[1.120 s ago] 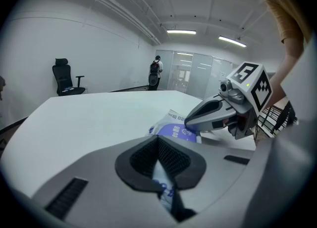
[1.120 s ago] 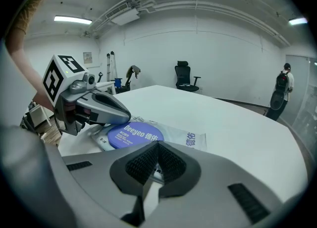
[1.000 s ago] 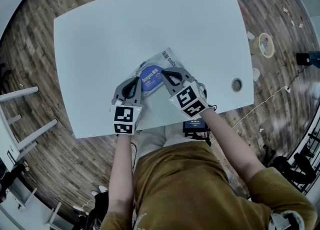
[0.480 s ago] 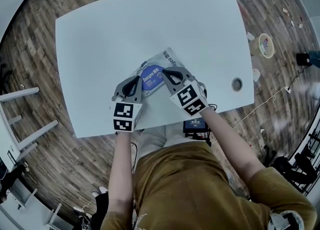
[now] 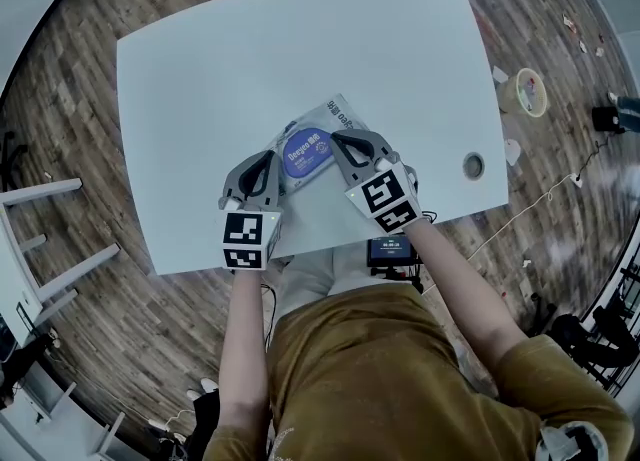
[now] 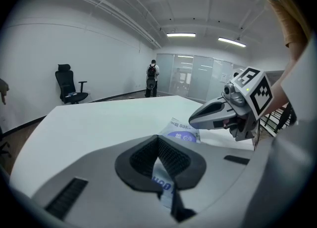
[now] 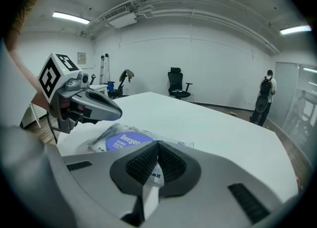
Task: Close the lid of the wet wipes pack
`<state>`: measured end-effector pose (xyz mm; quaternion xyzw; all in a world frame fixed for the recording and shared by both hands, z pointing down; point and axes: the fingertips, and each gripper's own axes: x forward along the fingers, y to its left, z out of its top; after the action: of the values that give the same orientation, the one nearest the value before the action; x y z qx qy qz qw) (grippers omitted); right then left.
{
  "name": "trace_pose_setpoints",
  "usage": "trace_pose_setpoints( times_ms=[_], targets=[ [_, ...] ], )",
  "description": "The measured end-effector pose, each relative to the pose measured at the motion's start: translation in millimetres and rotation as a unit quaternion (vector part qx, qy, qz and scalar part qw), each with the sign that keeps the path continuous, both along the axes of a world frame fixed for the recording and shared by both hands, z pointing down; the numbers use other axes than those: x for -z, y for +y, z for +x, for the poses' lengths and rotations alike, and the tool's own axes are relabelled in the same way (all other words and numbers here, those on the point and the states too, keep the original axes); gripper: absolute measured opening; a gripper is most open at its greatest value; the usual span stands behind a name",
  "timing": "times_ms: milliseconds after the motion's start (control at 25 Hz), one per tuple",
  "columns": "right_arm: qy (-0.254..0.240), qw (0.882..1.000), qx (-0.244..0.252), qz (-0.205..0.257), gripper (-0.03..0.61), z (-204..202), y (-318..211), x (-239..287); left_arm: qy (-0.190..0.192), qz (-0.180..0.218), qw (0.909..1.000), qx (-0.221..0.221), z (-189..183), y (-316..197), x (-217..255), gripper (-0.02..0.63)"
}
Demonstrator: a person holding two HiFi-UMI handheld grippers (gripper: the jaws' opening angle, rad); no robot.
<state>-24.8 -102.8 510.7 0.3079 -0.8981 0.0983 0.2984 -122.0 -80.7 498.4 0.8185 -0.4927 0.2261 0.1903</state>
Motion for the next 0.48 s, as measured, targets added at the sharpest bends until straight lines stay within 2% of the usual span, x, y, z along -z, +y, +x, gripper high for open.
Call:
trace_pose_setpoints(
  times_ms=[280, 480],
  targets=[
    [-0.008, 1.0, -0.016, 0.025, 0.006, 6.3, 1.0, 23.0, 0.005, 0.026, 0.9995, 0.016, -8.0, 3.4, 24.1, -0.008],
    [-0.03, 0.997, -0.041, 0.065, 0.006, 14.5, 1.9, 58.2, 0.006, 0.046, 0.9988, 0.015, -9.1, 7.8, 43.3, -0.008]
  ],
)
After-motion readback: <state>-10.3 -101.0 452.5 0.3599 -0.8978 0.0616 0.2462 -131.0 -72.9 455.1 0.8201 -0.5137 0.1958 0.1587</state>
